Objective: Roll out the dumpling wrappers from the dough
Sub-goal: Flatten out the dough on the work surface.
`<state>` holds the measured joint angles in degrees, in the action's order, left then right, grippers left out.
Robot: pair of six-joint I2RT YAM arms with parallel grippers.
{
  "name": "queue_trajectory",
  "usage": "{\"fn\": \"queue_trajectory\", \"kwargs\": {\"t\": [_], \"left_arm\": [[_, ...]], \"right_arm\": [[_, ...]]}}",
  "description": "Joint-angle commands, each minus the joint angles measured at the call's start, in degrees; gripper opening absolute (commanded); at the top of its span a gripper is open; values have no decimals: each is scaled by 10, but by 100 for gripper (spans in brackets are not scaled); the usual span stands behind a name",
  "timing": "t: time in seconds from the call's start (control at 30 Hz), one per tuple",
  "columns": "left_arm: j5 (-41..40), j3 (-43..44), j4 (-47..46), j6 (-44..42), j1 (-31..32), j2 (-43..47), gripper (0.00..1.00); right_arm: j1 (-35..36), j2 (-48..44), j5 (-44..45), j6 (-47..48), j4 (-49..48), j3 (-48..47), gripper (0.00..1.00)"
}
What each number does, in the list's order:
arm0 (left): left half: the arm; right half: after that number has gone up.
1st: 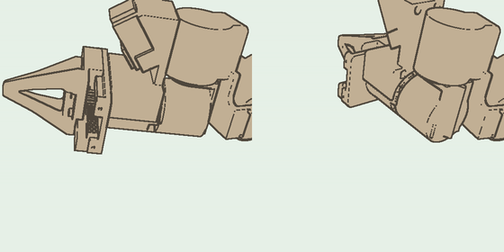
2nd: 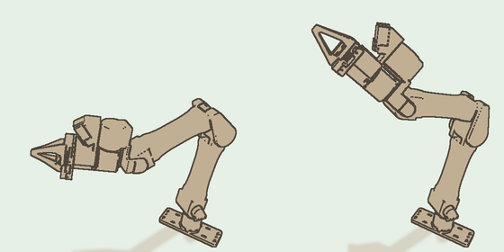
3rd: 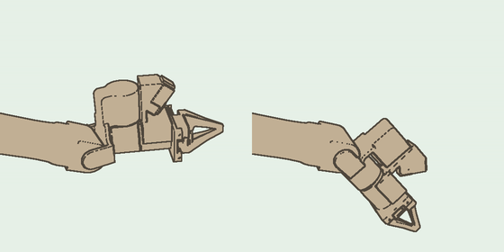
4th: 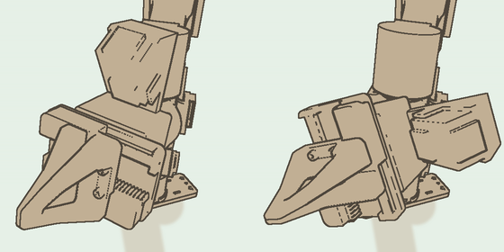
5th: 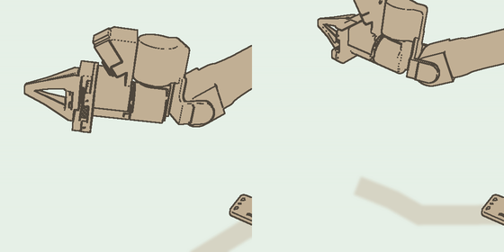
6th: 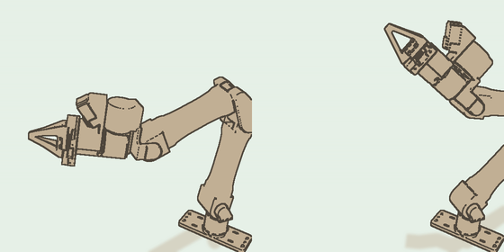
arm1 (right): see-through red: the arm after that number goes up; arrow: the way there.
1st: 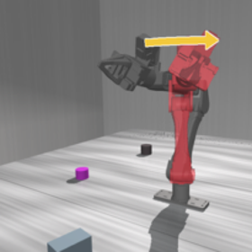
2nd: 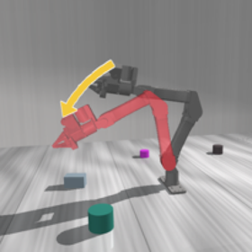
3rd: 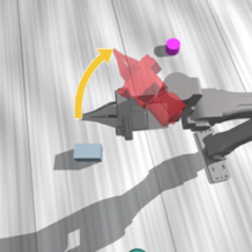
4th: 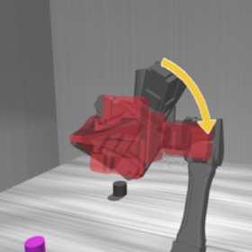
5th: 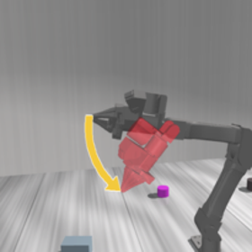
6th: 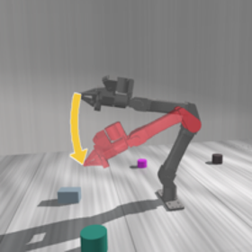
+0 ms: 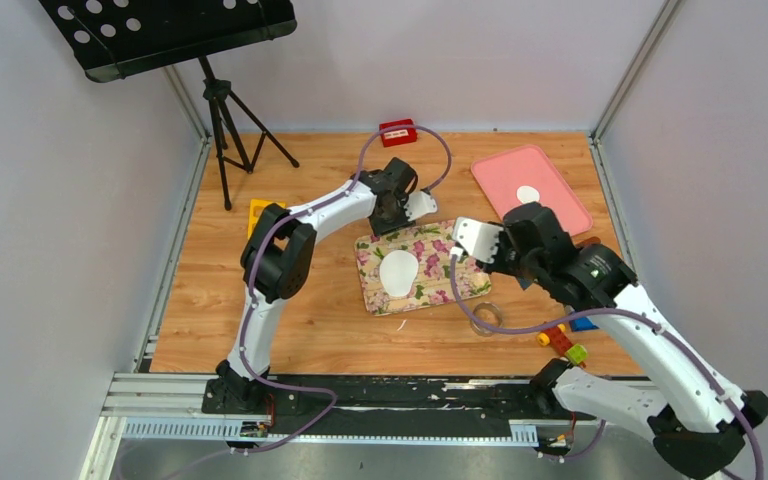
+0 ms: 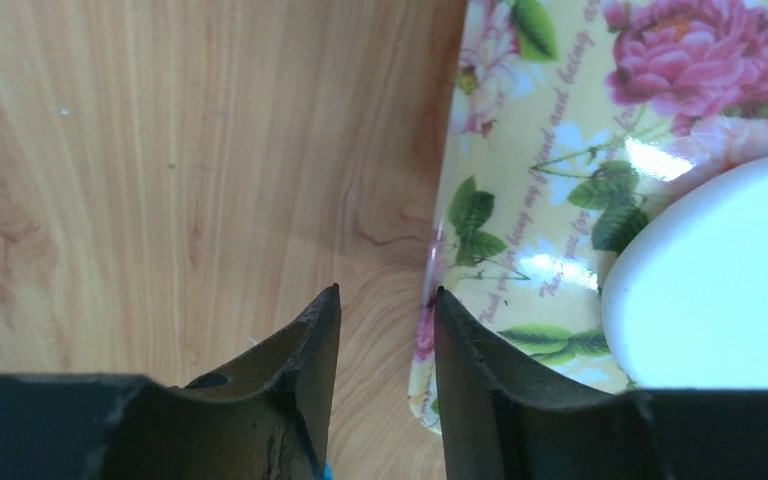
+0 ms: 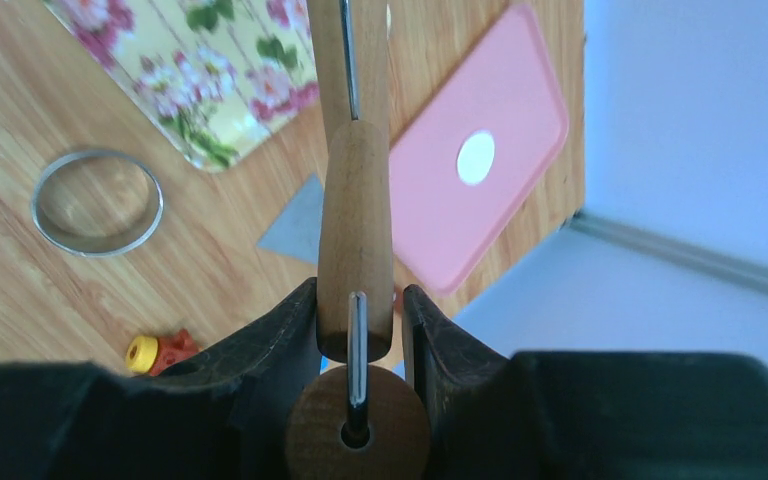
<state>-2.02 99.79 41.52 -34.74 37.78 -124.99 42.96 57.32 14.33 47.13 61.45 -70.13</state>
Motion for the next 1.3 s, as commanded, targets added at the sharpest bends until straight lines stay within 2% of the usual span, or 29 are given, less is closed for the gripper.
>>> {"fn": "queue_trajectory", "kwargs": {"t": [0.0,0.13,0.23,0.27,0.33,0.47,0.67,0.83,1.1,1.27], "left_arm": [[0,32,-13,9,-3,36,47],[3,36,-8,13,-5,48,58],[13,22,-18,19,-11,67,72],[11,16,-21,19,-14,73,73],[12,1,-27,20,-20,79,74],[29,-9,-33,29,-36,74,76],[63,26,-15,37,-49,41,74],[75,50,0,41,-50,14,73],[79,59,9,39,-48,-16,69],[87,54,9,39,-49,-22,60]], "right_arm": [[-97,-32,-34,25,-36,44,0],[-178,-7,-62,-4,-114,79,0],[-187,10,-156,-17,-128,81,0],[-172,7,-188,-12,-136,86,0],[-130,3,-185,7,-162,94,0],[-31,55,-102,33,-182,80,0],[31,164,-60,81,-247,59,0],[75,248,-23,109,-263,1,0],[111,299,-10,135,-275,-25,0],[130,316,-15,135,-279,-26,0]]}}
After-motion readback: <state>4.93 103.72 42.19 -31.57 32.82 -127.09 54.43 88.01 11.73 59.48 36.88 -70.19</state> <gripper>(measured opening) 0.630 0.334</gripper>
